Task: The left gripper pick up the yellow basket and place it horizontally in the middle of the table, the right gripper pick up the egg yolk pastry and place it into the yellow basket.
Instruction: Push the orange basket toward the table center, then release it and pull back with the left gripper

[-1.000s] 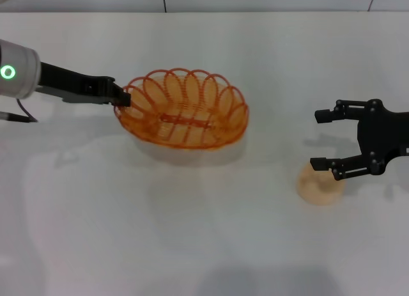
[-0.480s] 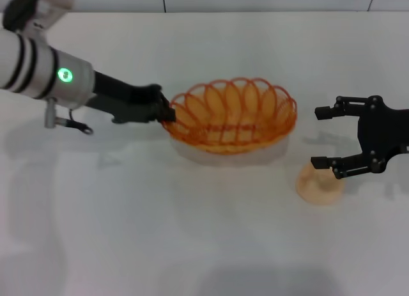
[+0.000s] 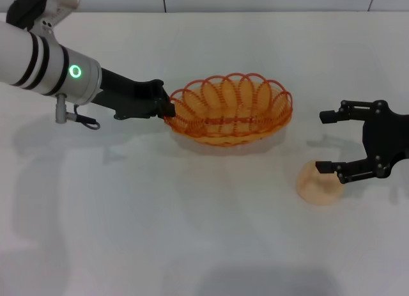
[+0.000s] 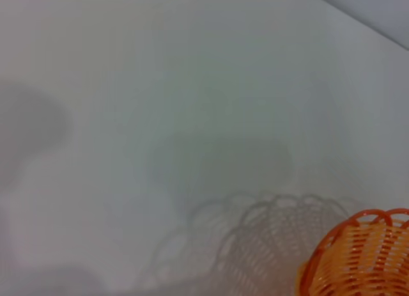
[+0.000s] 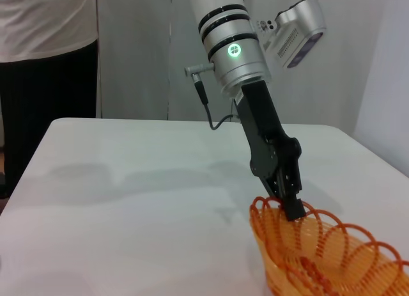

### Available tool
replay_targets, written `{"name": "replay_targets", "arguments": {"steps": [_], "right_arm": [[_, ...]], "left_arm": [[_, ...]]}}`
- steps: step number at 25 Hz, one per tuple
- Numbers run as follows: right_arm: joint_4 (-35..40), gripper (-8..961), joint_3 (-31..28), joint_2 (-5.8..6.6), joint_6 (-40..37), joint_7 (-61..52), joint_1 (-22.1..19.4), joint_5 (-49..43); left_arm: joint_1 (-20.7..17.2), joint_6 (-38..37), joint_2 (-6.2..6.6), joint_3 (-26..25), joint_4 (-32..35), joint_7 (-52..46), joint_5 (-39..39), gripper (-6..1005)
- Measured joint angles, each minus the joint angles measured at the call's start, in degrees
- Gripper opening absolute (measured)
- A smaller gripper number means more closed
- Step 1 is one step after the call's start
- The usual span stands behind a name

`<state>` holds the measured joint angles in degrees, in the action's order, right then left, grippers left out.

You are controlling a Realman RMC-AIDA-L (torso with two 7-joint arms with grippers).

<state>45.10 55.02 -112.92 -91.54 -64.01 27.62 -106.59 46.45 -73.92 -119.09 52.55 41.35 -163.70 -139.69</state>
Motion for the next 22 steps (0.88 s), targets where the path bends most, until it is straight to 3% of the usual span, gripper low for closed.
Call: {"name": "replay_targets", "arguments": {"steps": [8, 13, 22], "right_arm": [[0.08, 868, 0.01, -0.13, 0.00, 0.14, 0.03, 0.02], [0.08, 869, 0.02, -0.26, 0.05, 0.24, 0.05, 0.09], [0.08, 869, 0.00, -0.28, 0.30, -0.09, 0.16, 0.25]], "left_arm": [[0.19, 0.99, -0.08, 1.07, -1.51, 0.04, 0.32, 86], [0.17, 0.96, -0.11, 1.40, -2.30, 0.77, 0.96, 192], [0.30, -0.66, 0.17, 2.26, -1.96, 3.64, 1.09, 482]]}}
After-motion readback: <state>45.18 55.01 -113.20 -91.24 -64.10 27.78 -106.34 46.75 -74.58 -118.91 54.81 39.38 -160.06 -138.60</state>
